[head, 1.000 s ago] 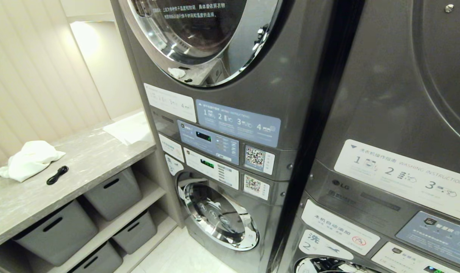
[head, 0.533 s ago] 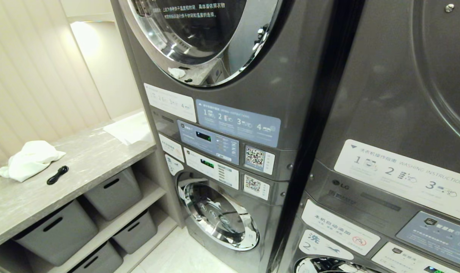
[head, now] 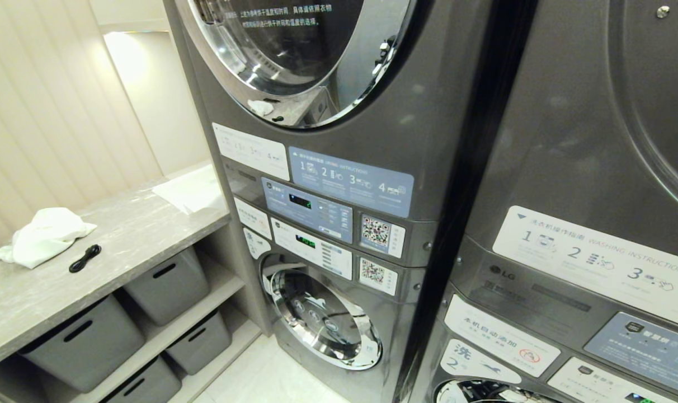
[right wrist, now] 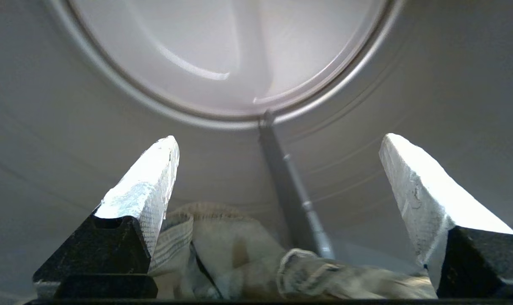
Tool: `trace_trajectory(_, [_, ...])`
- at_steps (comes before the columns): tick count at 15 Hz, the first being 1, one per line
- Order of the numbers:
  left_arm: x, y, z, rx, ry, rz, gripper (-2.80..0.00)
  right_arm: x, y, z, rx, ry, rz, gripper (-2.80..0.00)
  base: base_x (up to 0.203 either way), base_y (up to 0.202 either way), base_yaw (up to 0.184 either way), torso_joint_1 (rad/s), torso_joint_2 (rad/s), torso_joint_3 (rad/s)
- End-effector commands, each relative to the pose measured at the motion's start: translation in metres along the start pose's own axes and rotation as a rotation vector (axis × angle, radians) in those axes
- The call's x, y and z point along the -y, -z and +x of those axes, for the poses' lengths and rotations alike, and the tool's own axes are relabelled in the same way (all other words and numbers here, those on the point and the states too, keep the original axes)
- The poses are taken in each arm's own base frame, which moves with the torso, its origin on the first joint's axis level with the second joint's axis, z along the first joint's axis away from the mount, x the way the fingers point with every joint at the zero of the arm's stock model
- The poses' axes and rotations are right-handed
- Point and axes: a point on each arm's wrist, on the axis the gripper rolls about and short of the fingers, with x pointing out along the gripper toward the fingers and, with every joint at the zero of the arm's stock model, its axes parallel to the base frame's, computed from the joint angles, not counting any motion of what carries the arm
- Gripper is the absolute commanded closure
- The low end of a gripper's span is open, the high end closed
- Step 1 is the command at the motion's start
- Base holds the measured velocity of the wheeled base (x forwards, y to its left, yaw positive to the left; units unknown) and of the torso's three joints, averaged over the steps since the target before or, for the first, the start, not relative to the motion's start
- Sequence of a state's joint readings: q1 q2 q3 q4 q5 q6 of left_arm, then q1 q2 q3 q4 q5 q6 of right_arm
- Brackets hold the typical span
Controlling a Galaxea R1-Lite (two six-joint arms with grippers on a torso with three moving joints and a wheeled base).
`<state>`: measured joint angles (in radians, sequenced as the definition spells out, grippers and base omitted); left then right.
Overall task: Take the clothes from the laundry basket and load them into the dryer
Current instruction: Put the clothes in the dryer
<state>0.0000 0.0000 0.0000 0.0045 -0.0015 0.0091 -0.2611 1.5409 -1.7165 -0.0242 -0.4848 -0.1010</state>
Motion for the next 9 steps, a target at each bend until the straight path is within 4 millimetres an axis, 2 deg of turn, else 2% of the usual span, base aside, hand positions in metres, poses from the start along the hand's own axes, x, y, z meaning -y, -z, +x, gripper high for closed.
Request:
trace_trajectory(1, [0.0,0.0,0.0,0.001,0.0,0.0,0.0,0.02,-0.025,-0.033,0.068,0.011,0.042,-2.8,0.0,0.0,0.0,0.0,0.0,0.0])
trace_trajectory(3, [0.0,0.0,0.0,0.001,0.0,0.0,0.0,0.042,-0.038,-0.073,0.078,0.009,0.05,-2.8,0.0,0.0,0.0,0.0,0.0,0.0])
trace_trajectory(4, [0.0,0.0,0.0,0.001,0.0,0.0,0.0,0.053,-0.038,-0.093,0.067,0.005,0.045,-2.8,0.0,0.0,0.0,0.0,0.0,0.0])
trace_trajectory(6, [0.0,0.0,0.0,0.001,0.0,0.0,0.0,0.069,-0.022,-0.127,0.027,-0.004,0.024,-2.8,0.0,0.0,0.0,0.0,0.0,0.0])
trace_trajectory(8, [0.0,0.0,0.0,0.001,0.0,0.0,0.0,0.079,-0.009,-0.149,0.019,-0.029,0.041,-2.8,0.0,0.0,0.0,0.0,0.0,0.0])
trace_trajectory(9, [0.0,0.0,0.0,0.001,0.0,0.0,0.0,0.079,-0.005,-0.151,0.02,-0.038,0.049,0.0,0.0,0.0,0.0,0.0,0.0,0.0])
